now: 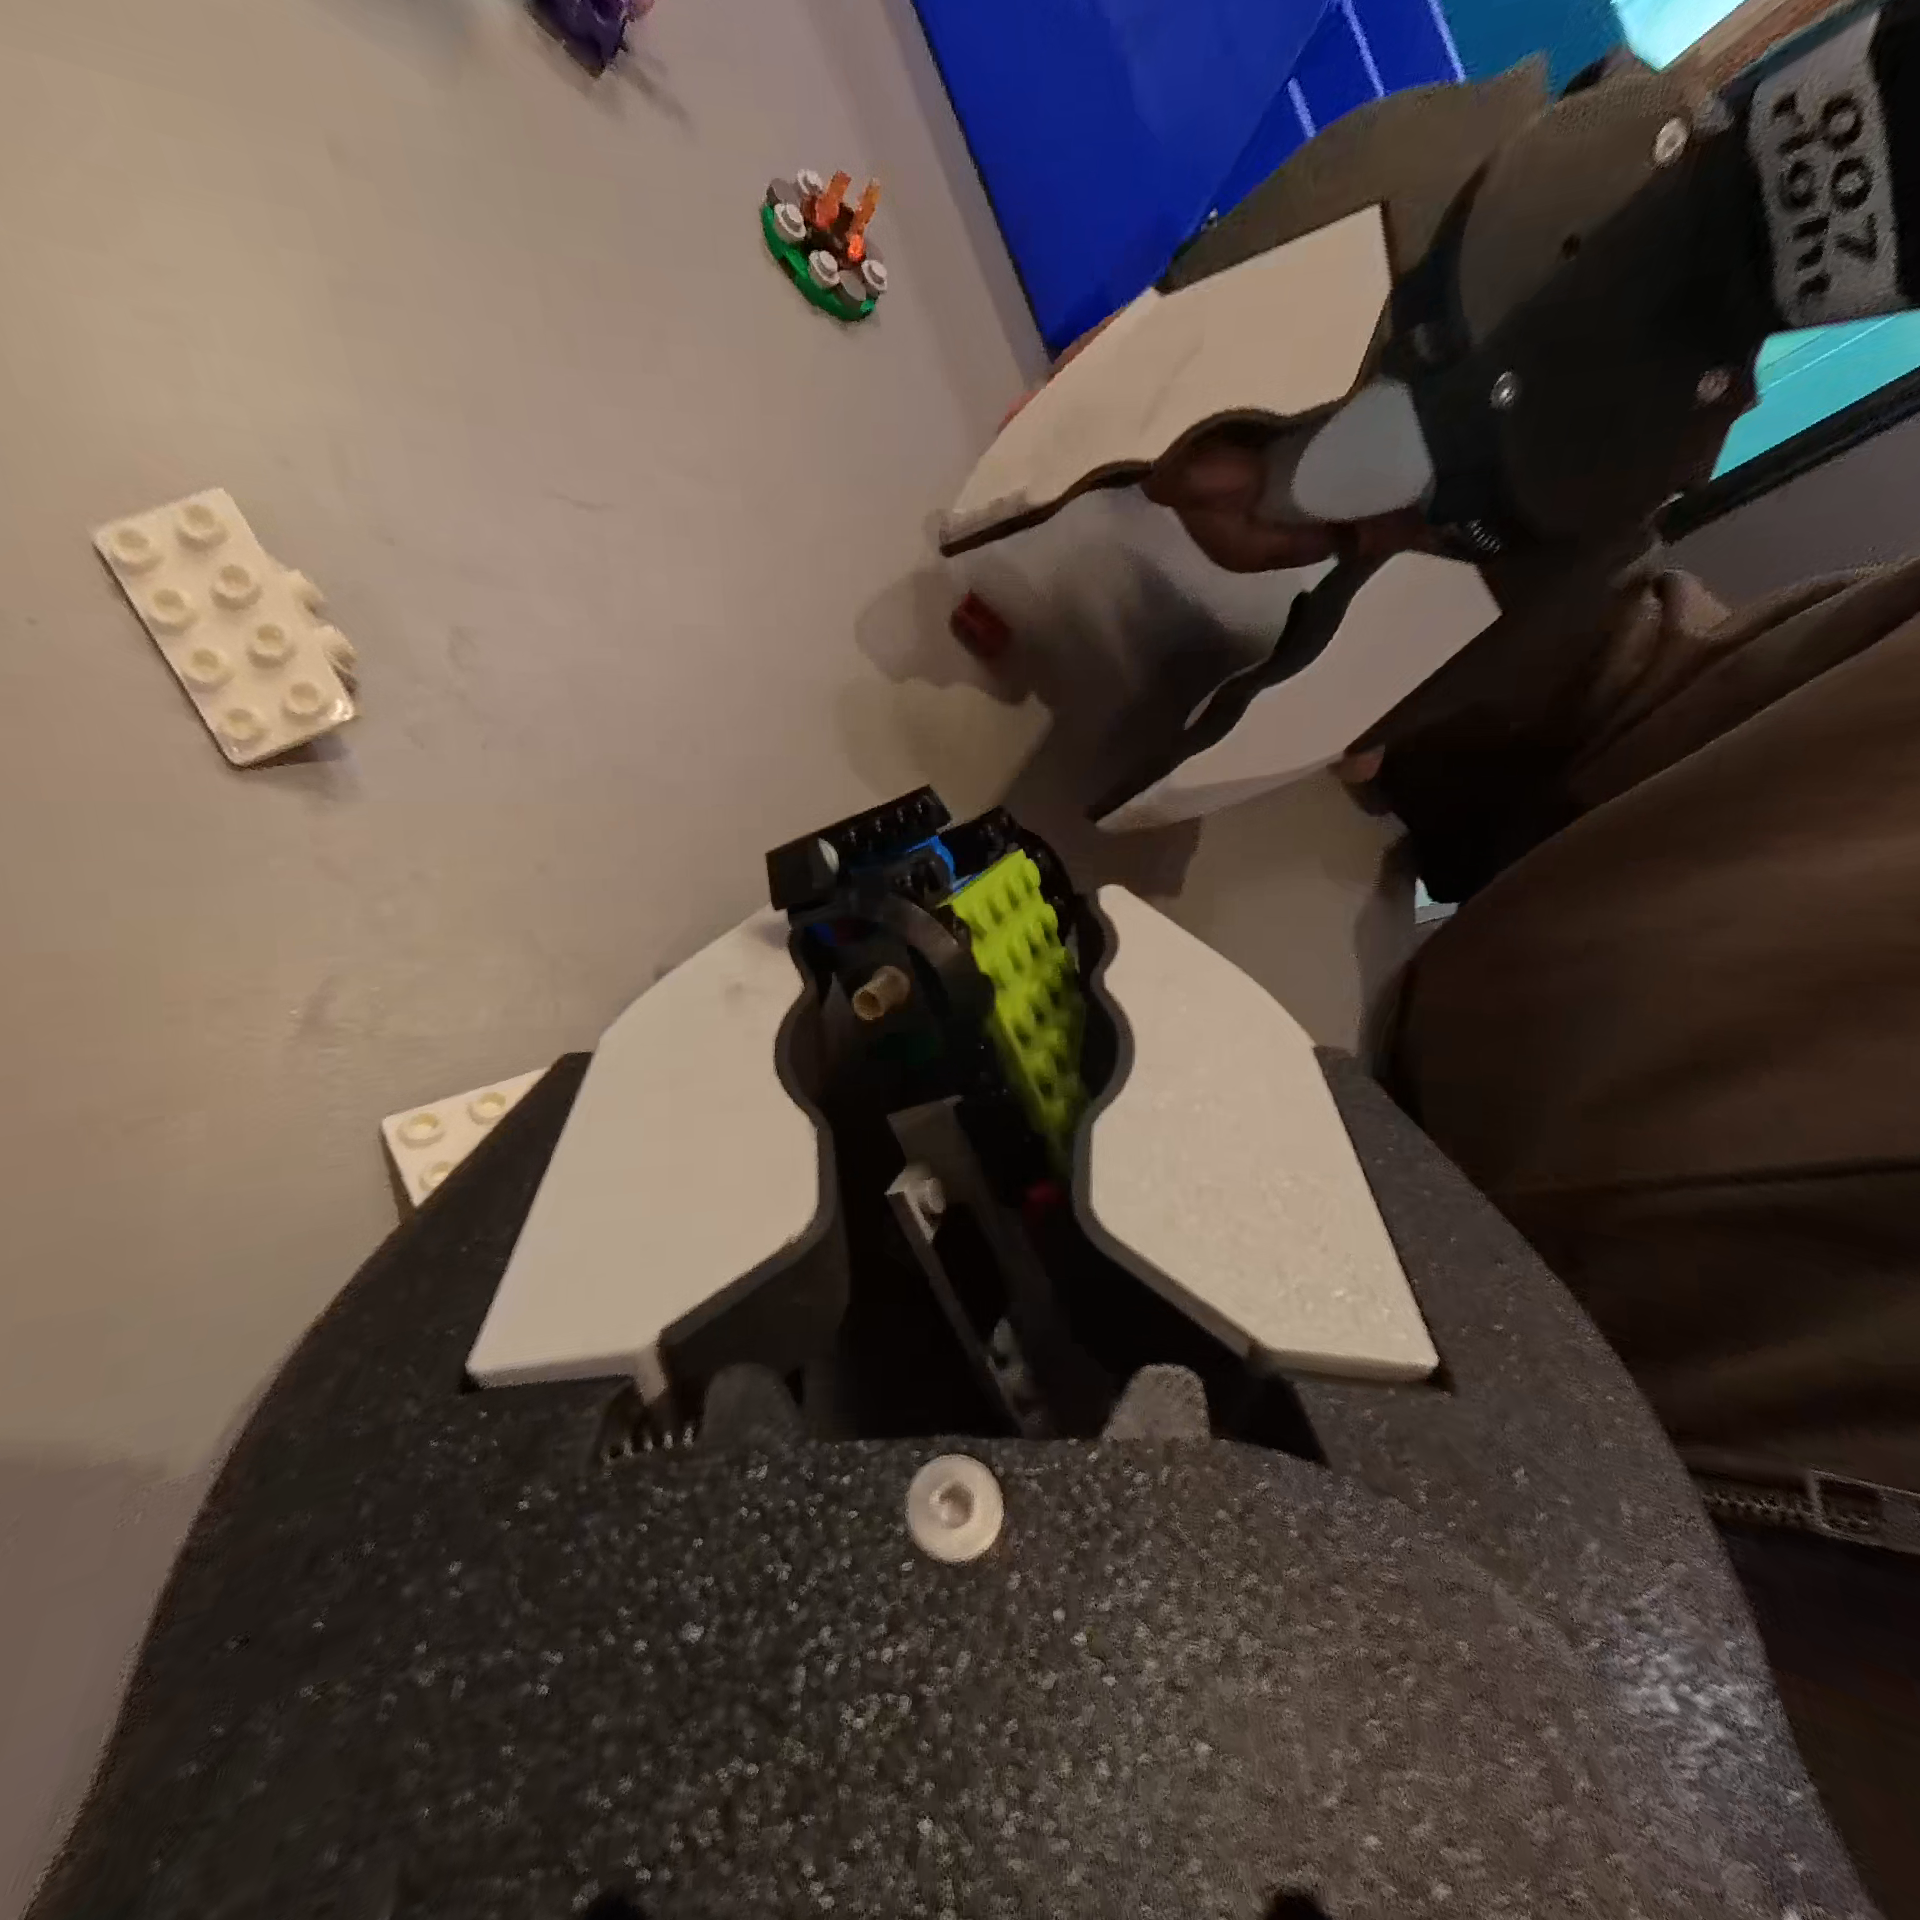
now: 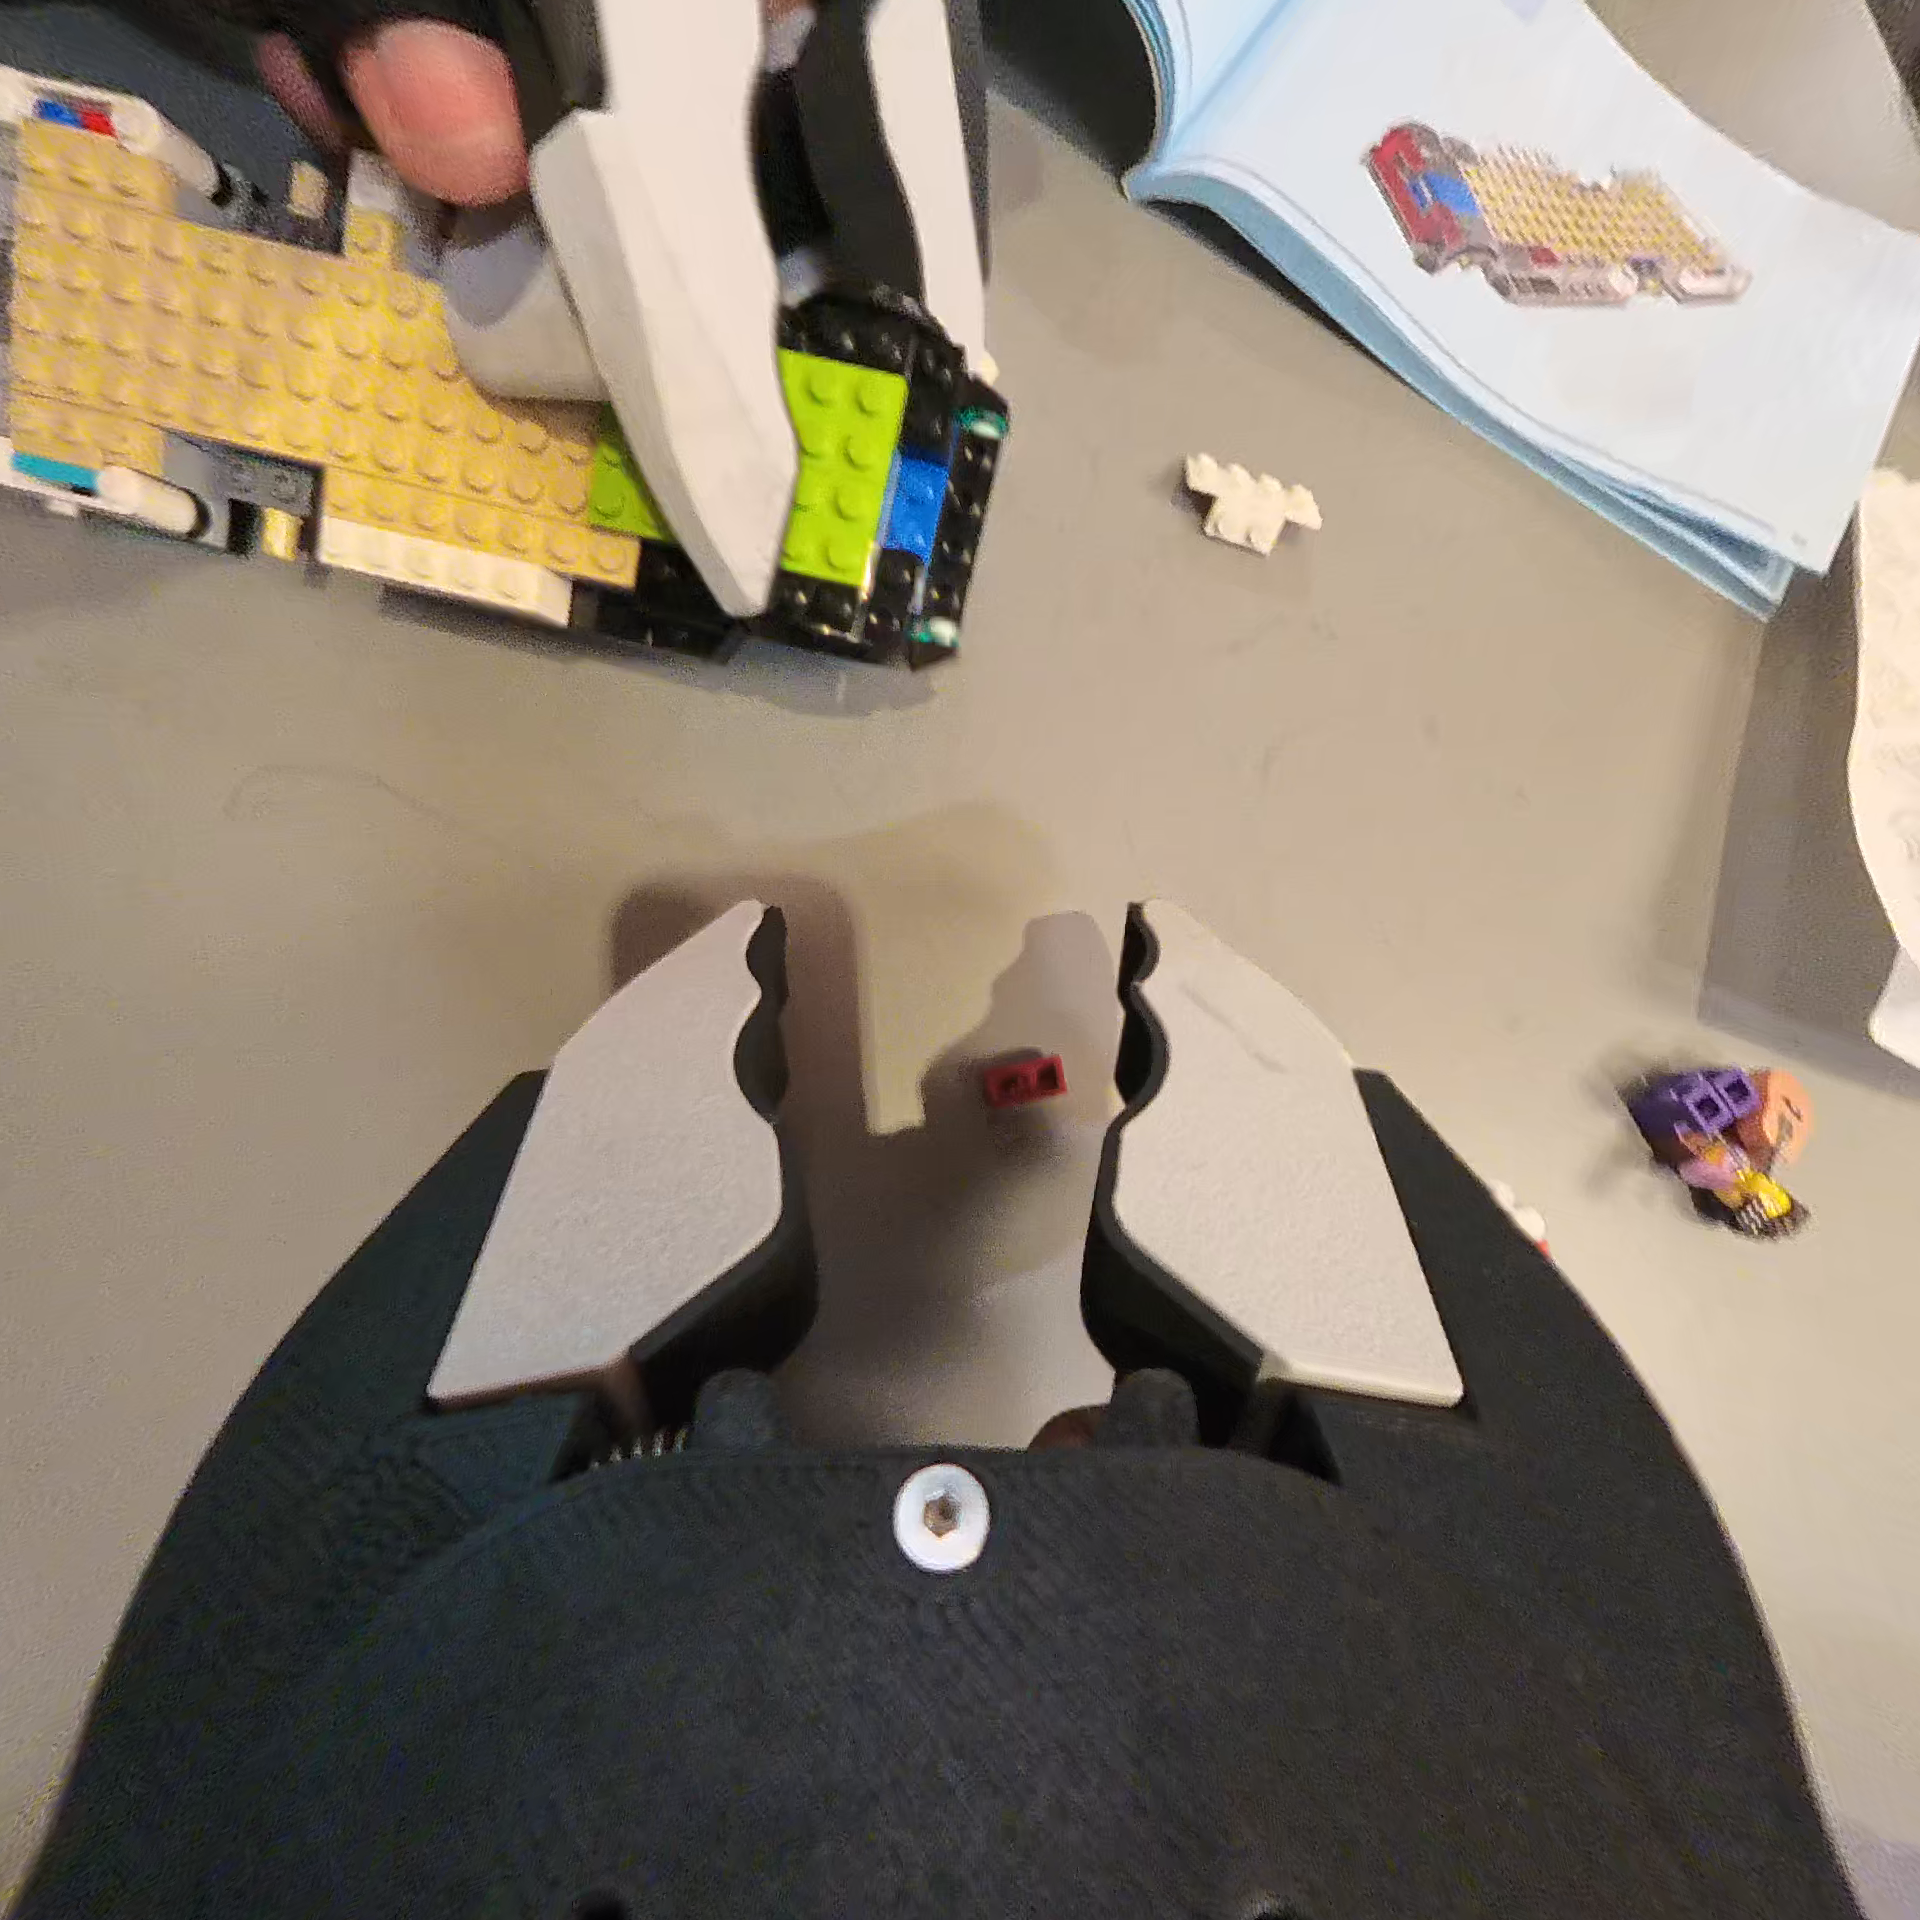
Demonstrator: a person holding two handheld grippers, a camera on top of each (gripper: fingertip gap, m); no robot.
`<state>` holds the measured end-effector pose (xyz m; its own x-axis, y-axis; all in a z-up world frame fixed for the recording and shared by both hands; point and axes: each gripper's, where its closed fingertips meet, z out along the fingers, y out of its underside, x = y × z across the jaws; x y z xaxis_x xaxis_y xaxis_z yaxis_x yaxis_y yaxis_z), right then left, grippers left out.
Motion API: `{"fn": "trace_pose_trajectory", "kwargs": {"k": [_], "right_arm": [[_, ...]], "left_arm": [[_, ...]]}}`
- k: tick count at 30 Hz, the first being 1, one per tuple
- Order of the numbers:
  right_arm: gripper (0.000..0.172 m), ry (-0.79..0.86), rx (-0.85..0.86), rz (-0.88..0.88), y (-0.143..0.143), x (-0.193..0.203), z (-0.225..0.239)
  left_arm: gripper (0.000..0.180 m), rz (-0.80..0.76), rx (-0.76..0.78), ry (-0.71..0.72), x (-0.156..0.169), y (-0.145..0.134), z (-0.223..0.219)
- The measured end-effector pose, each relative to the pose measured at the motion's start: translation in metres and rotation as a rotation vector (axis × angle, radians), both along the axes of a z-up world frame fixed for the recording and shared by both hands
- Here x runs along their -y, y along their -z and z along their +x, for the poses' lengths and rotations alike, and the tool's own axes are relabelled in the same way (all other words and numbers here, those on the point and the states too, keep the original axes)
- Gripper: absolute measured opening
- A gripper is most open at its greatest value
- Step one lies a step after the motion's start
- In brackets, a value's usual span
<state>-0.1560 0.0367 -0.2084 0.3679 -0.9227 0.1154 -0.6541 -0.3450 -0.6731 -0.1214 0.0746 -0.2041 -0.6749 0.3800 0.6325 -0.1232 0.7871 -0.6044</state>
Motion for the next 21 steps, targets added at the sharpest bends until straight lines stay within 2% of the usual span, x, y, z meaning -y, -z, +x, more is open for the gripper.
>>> {"fn": "trace_pose_trajectory", "kwargs": {"k": [6, 10, 15, 21], "right_arm": [[0.055, 0.109, -0.146, -0.050, 0.013, 0.027, -0.025], [0.048, 0.120, -0.161, -0.047, 0.019, 0.031, -0.028], [0.041, 0.125, -0.145, -0.018, 0.020, 0.030, -0.023], [0.021, 0.107, -0.155, 0.051, 0.022, 0.023, -0.020]], "left_arm": [[0.061, -0.048, 0.078, 0.109, -0.010, -0.002, -0.013], [0.063, -0.070, 0.106, 0.227, -0.023, -0.002, -0.029], [0.068, -0.120, 0.163, 0.210, -0.019, -0.006, -0.022], [0.066, -0.215, 0.101, 0.186, -0.017, -0.038, -0.011]]}}
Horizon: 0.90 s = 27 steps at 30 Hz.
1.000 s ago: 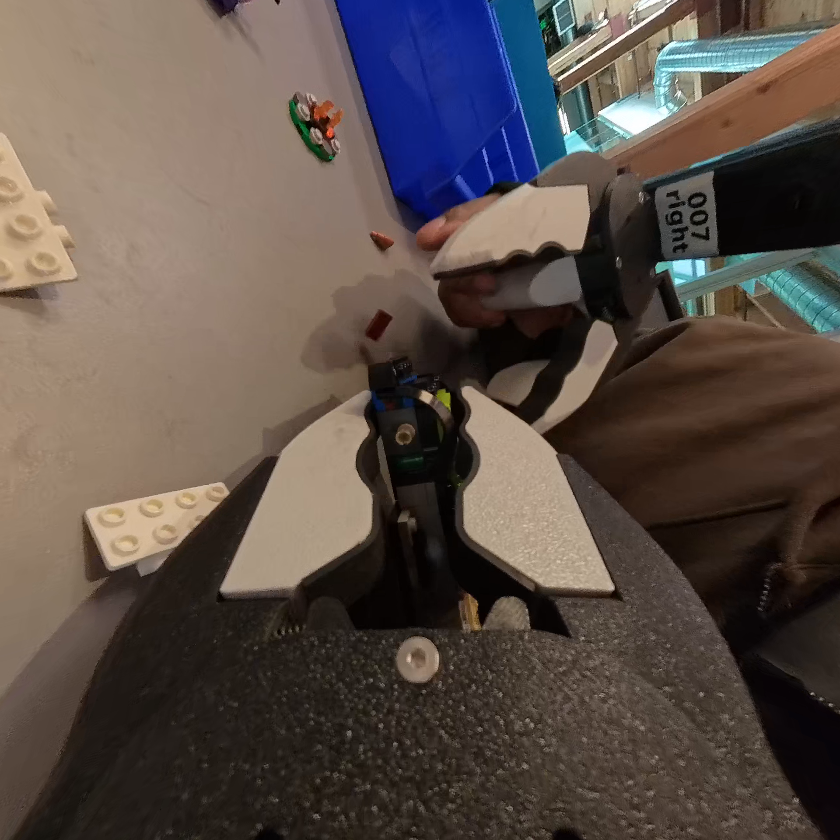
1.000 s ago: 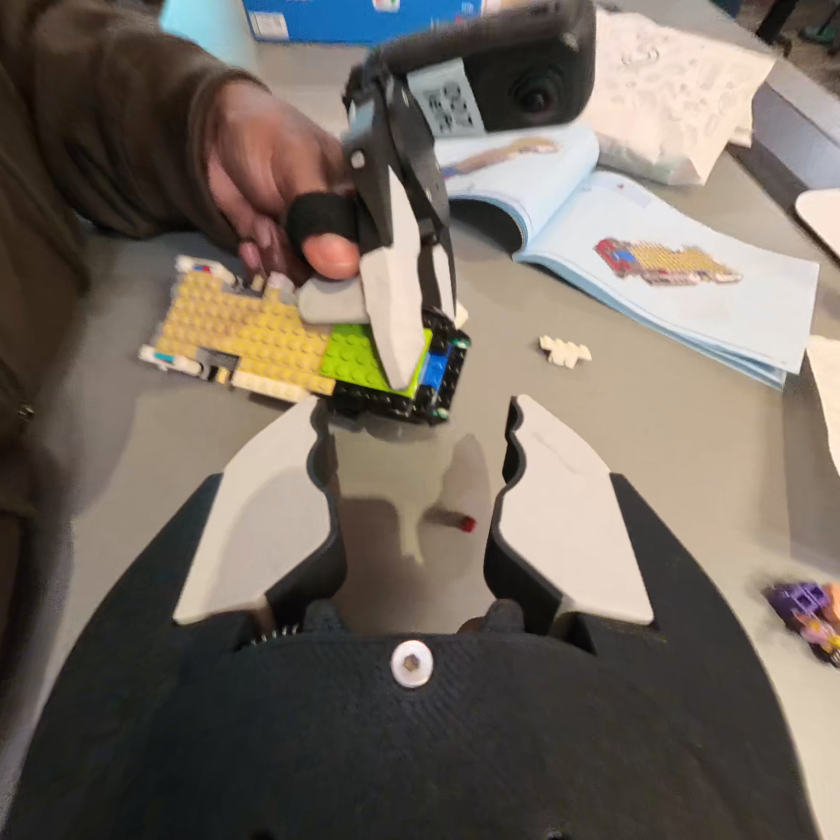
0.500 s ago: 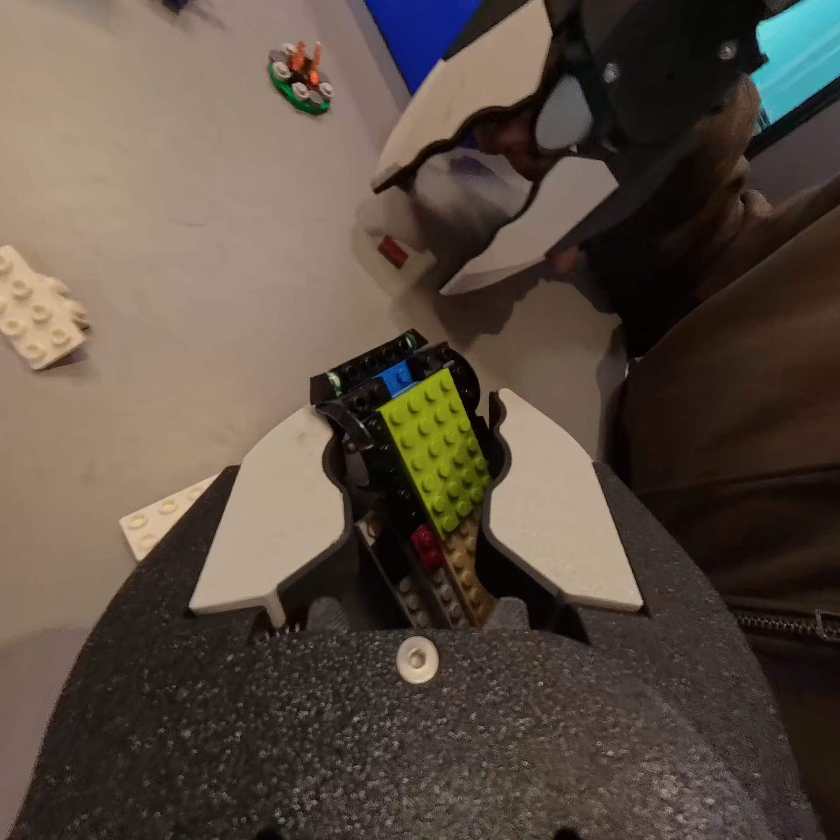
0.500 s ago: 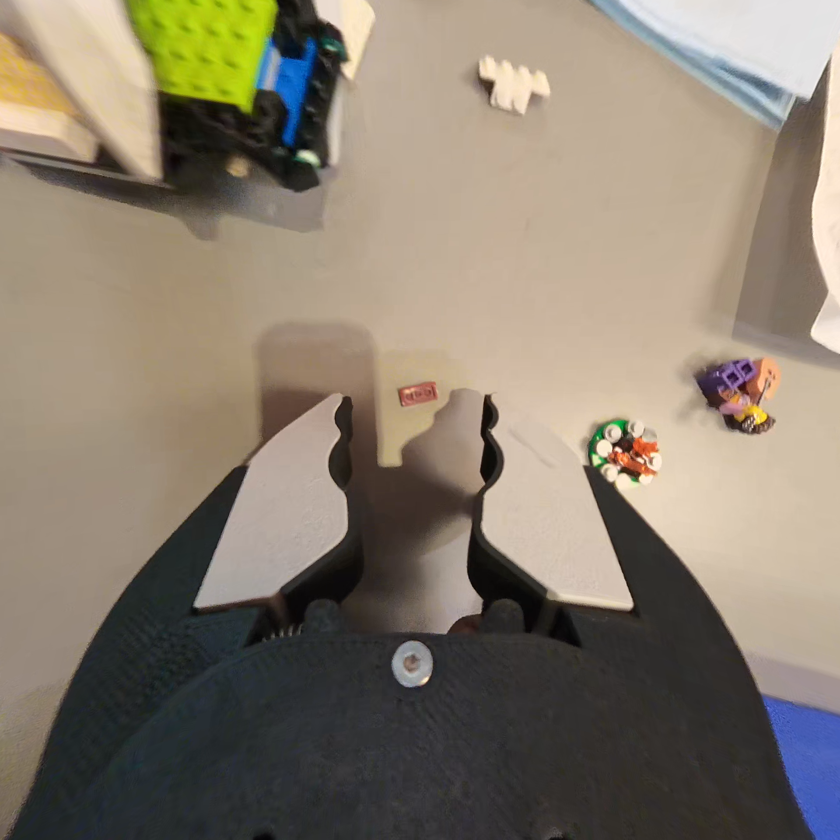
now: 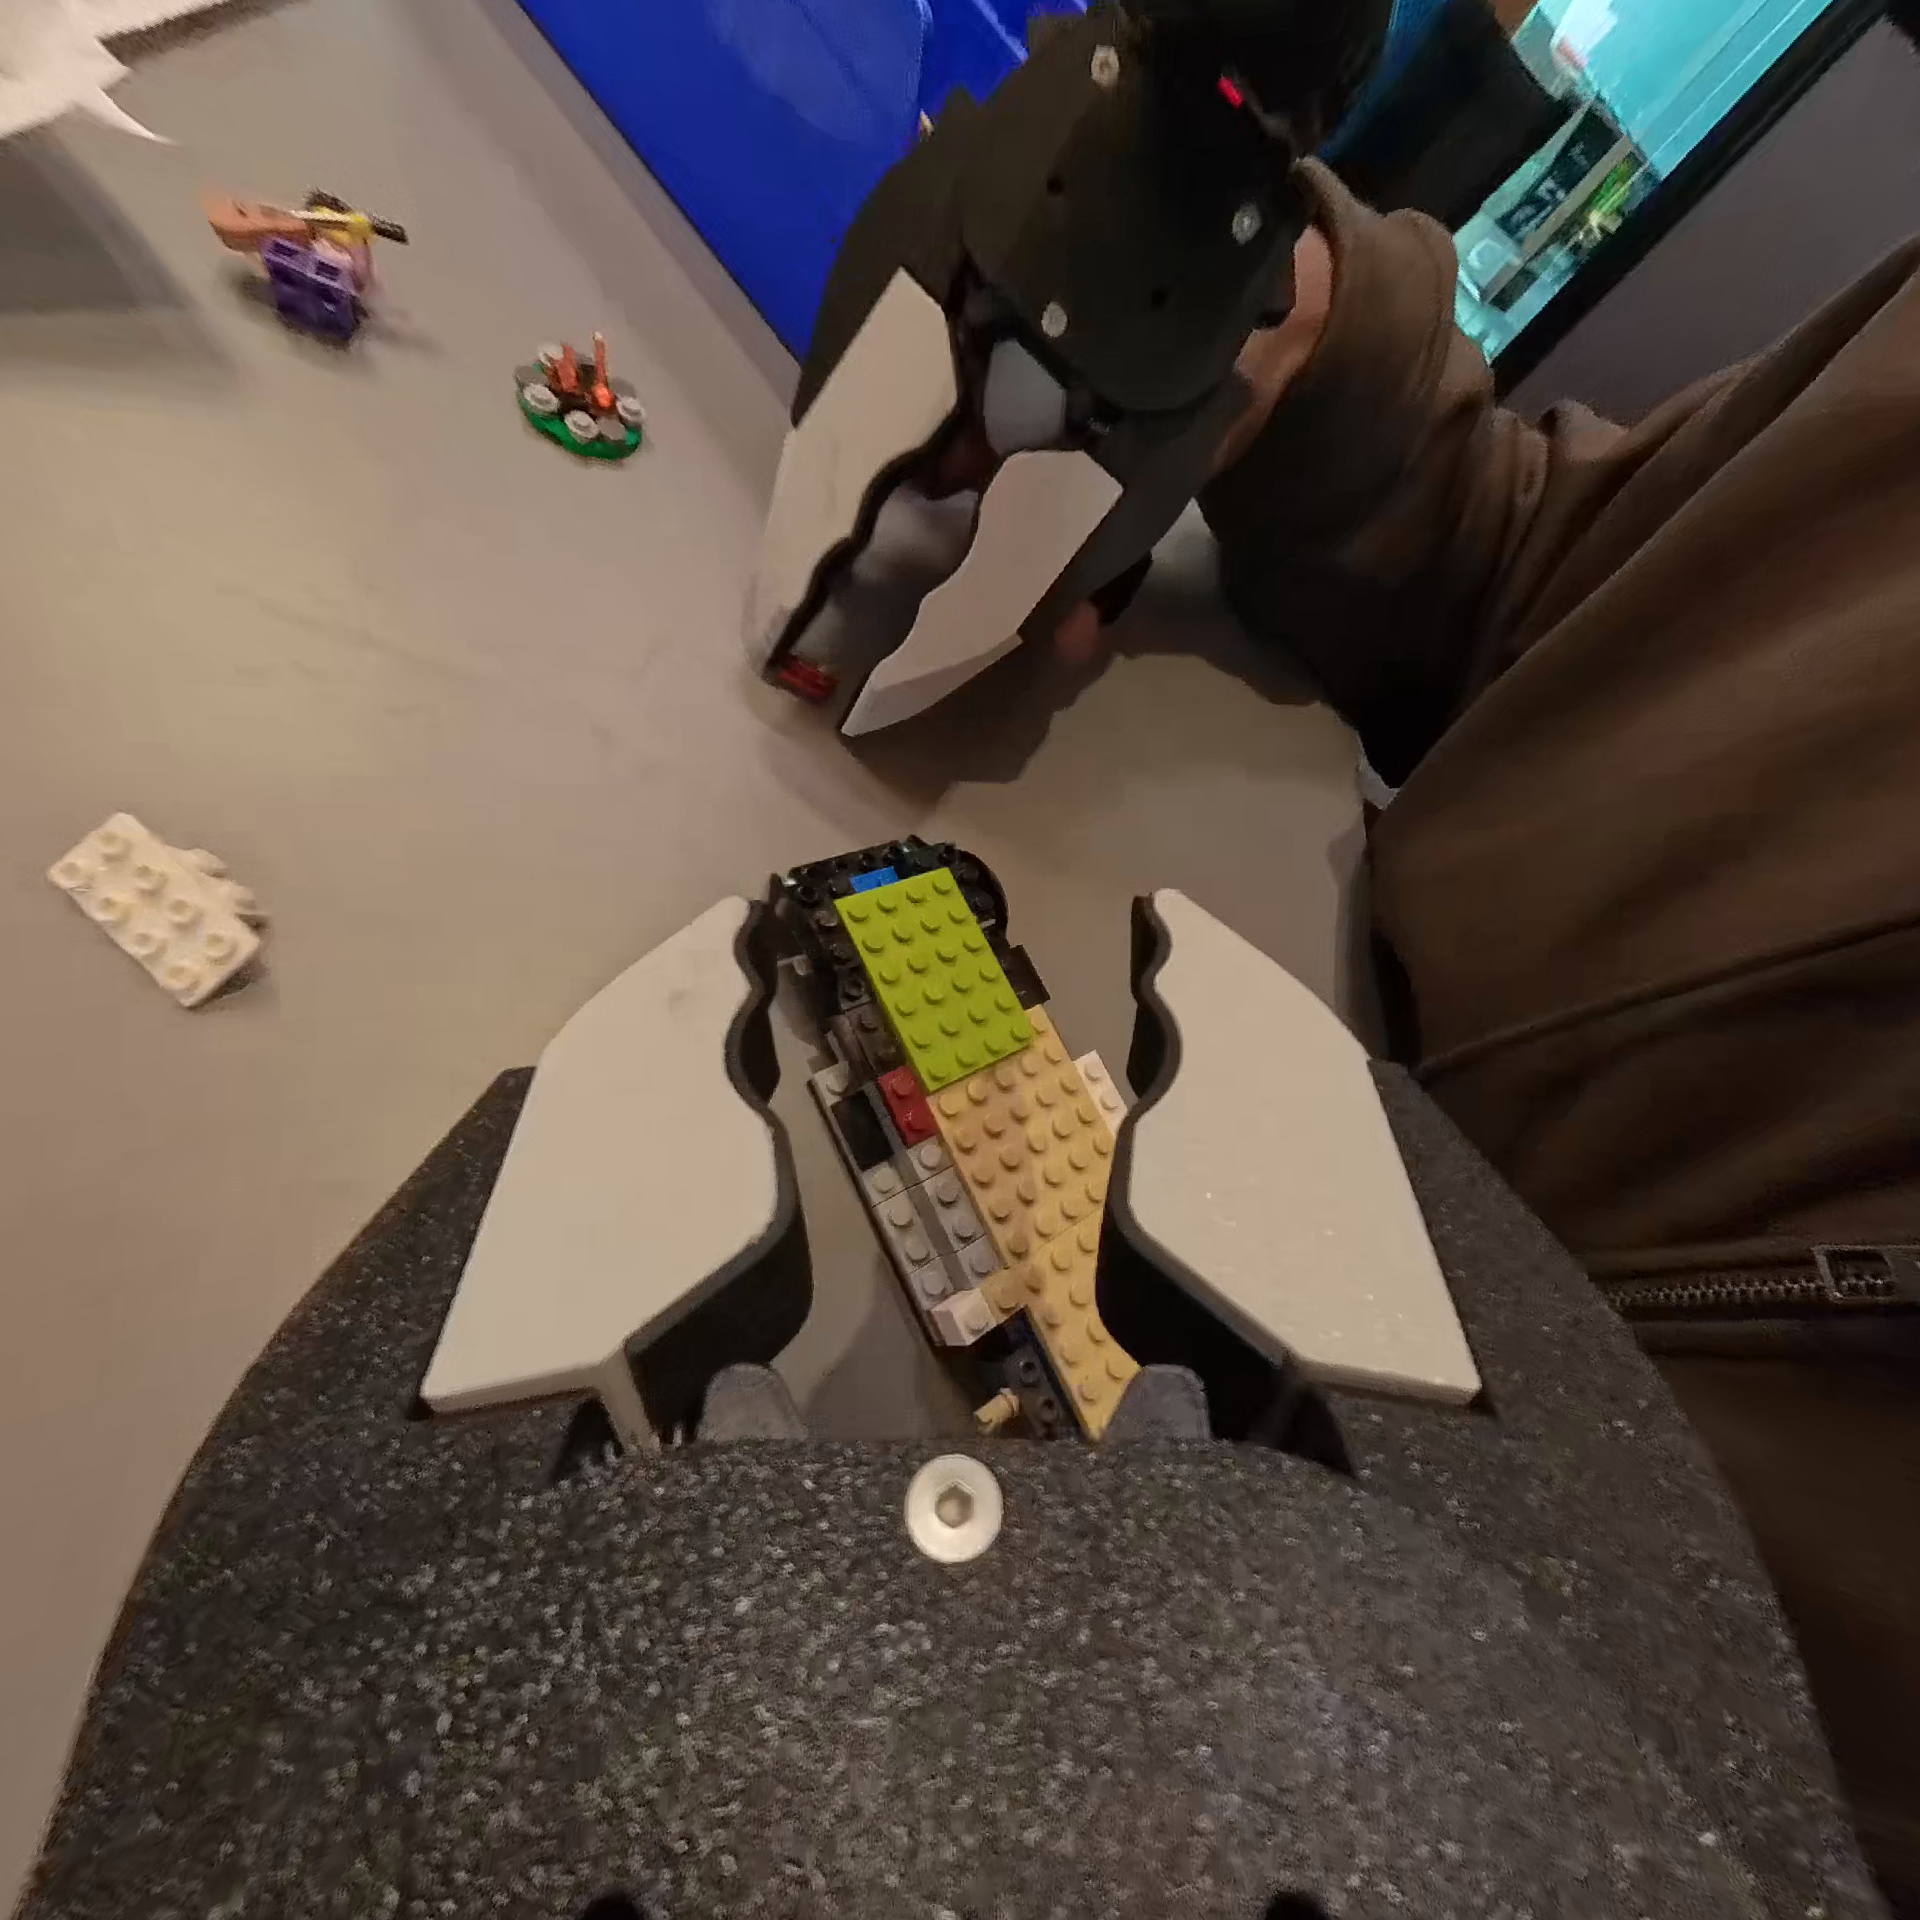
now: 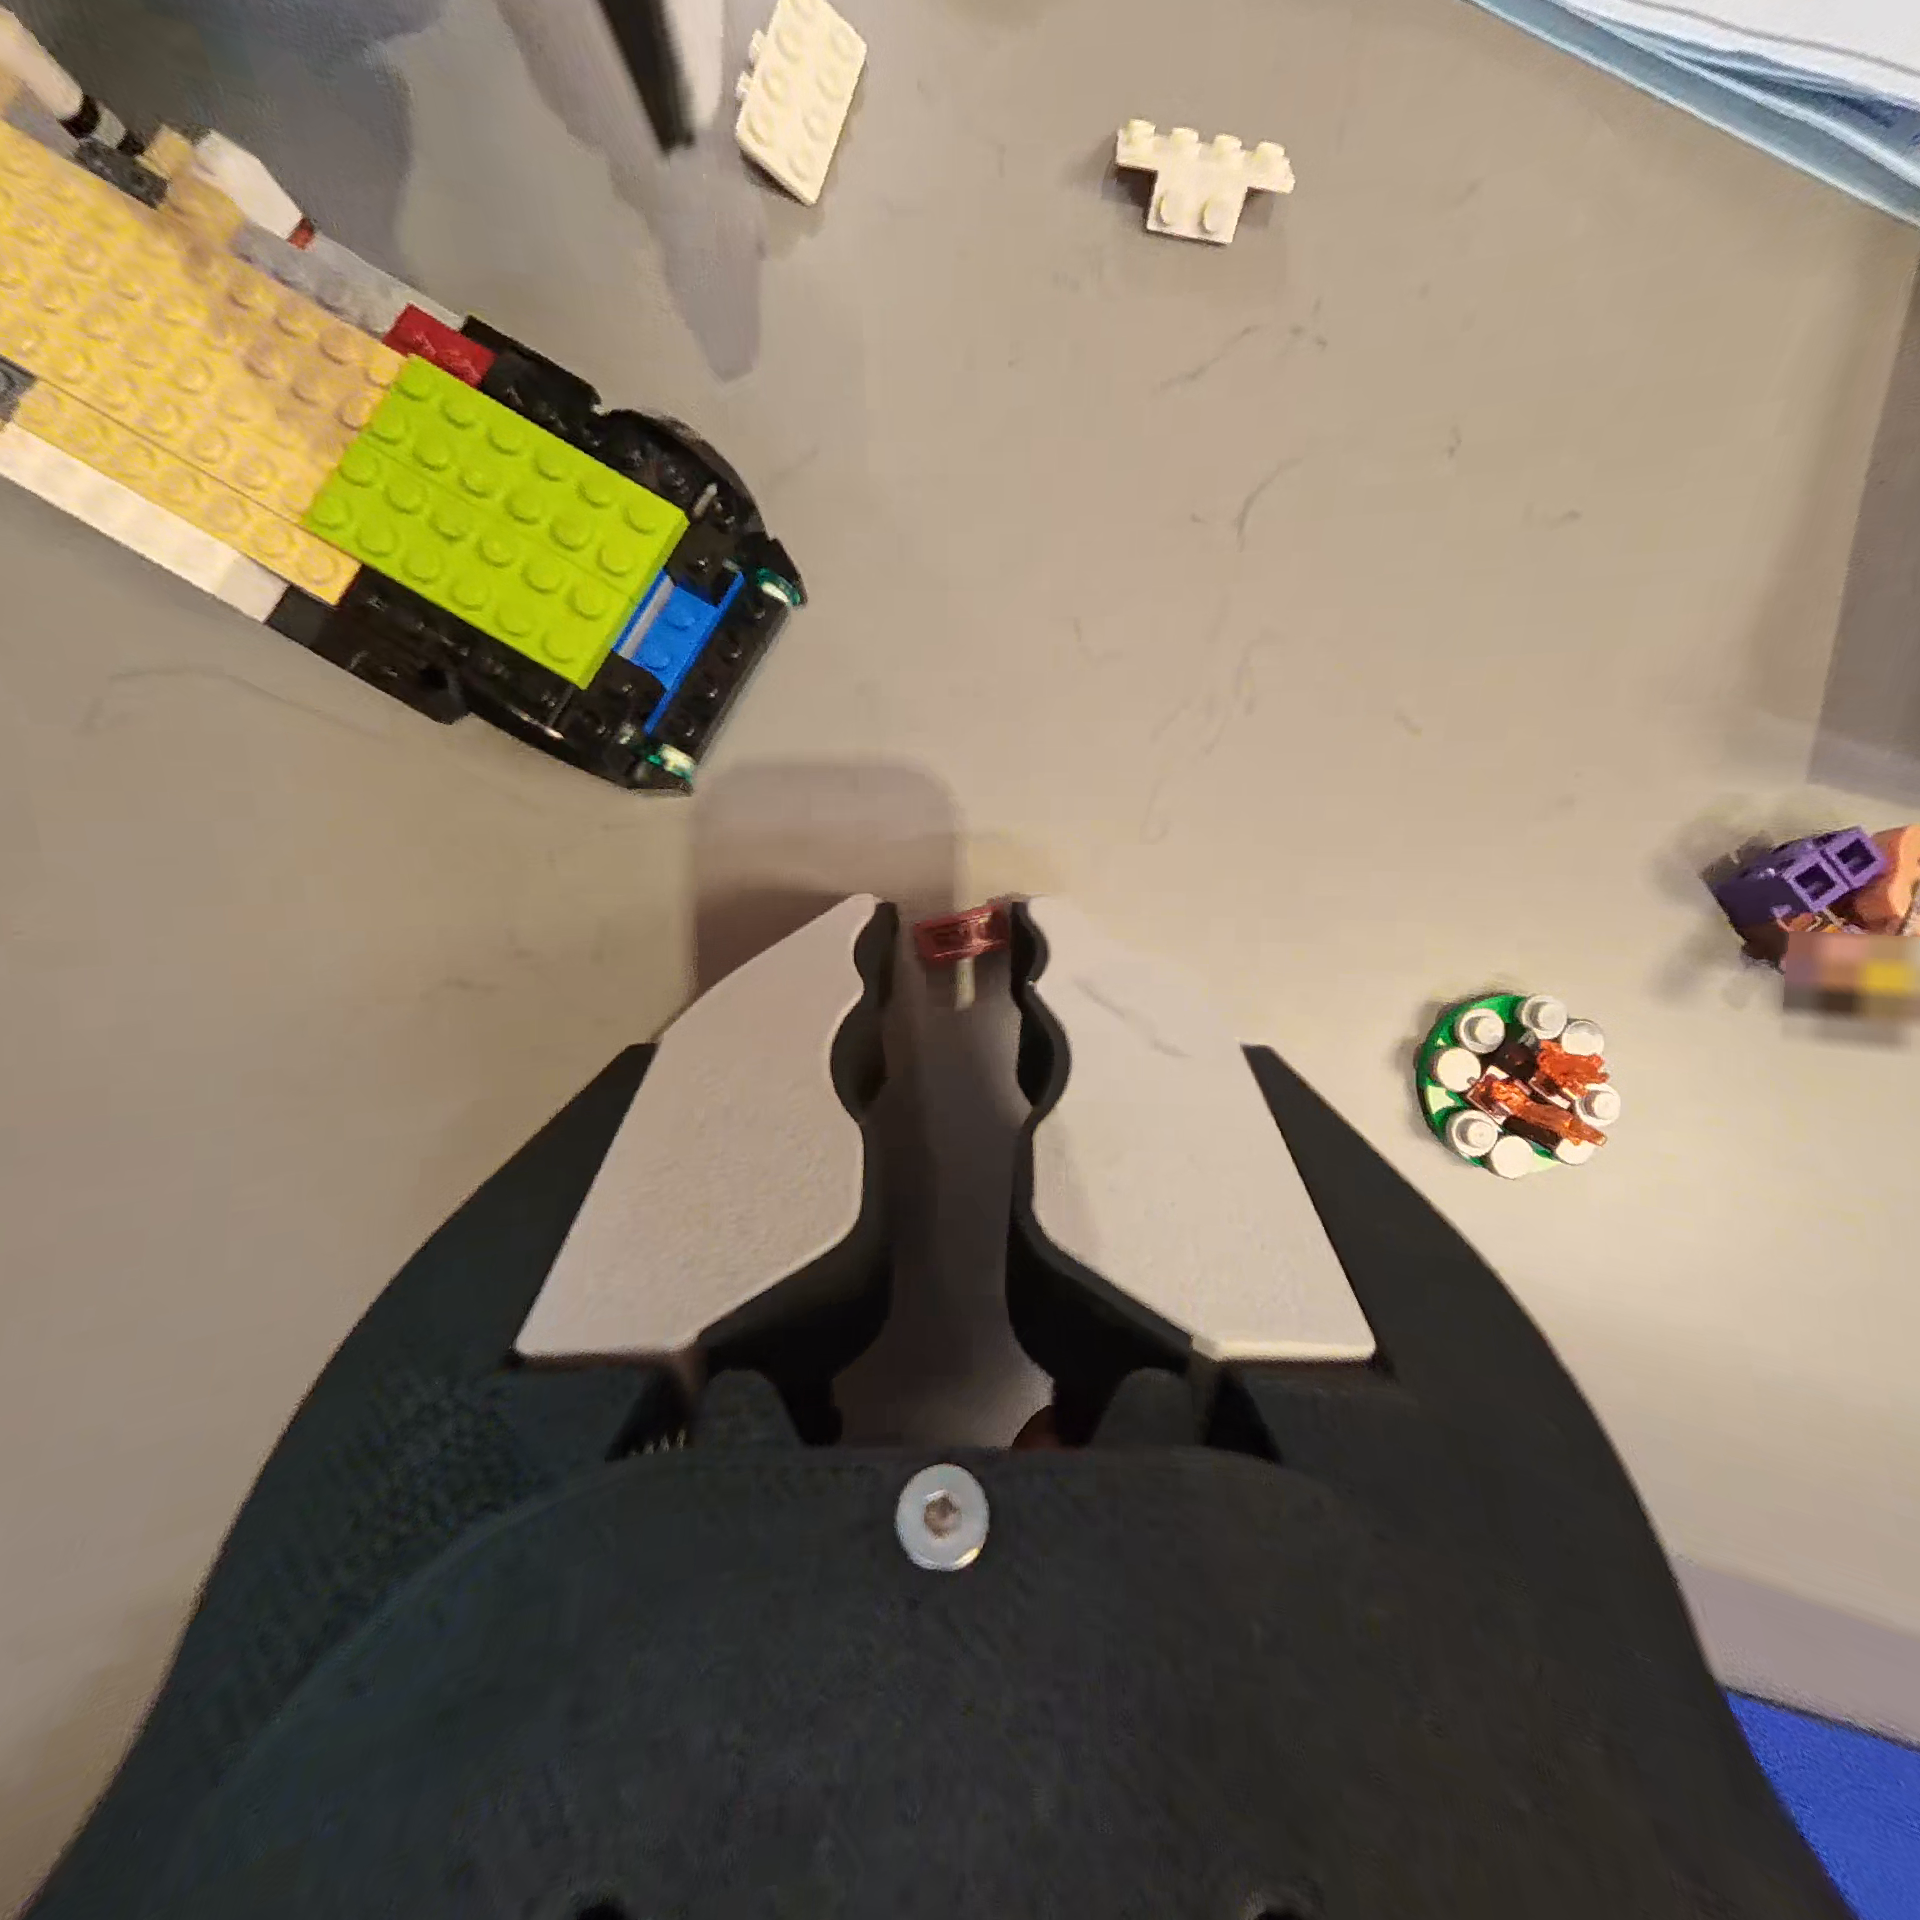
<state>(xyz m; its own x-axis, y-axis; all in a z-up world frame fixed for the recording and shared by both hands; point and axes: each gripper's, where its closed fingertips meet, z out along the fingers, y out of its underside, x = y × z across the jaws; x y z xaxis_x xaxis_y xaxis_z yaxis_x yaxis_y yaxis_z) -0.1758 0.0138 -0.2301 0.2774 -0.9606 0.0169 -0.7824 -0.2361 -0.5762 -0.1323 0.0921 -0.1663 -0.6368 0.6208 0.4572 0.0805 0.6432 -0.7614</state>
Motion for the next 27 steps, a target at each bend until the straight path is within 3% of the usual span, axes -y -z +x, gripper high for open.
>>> {"fn": "trace_pose_trajectory", "kwargs": {"k": [9, 13, 18, 22, 27], "right_arm": [[0.017, 0.004, 0.031, -0.085, -0.010, 0.003, 0.003], [0.017, 0.148, 0.233, -0.175, -0.068, 0.028, 0.004], [0.019, 0.601, 0.470, -0.437, -0.155, 0.125, -0.067], [0.044, 0.790, 0.402, -0.436, -0.155, 0.164, -0.114], [0.044, 0.728, 0.453, -0.402, -0.164, 0.145, -0.097]], "left_arm": [[0.062, -0.136, -0.025, -0.168, 0.011, -0.036, 0.058], [0.060, -0.214, -0.009, -0.263, 0.013, -0.046, 0.095], [0.058, -0.258, -0.021, -0.299, 0.005, -0.052, 0.120], [0.058, -0.270, -0.007, -0.305, 0.000, -0.054, 0.128], [0.058, -0.269, 0.014, -0.329, -0.004, -0.053, 0.142]]}}
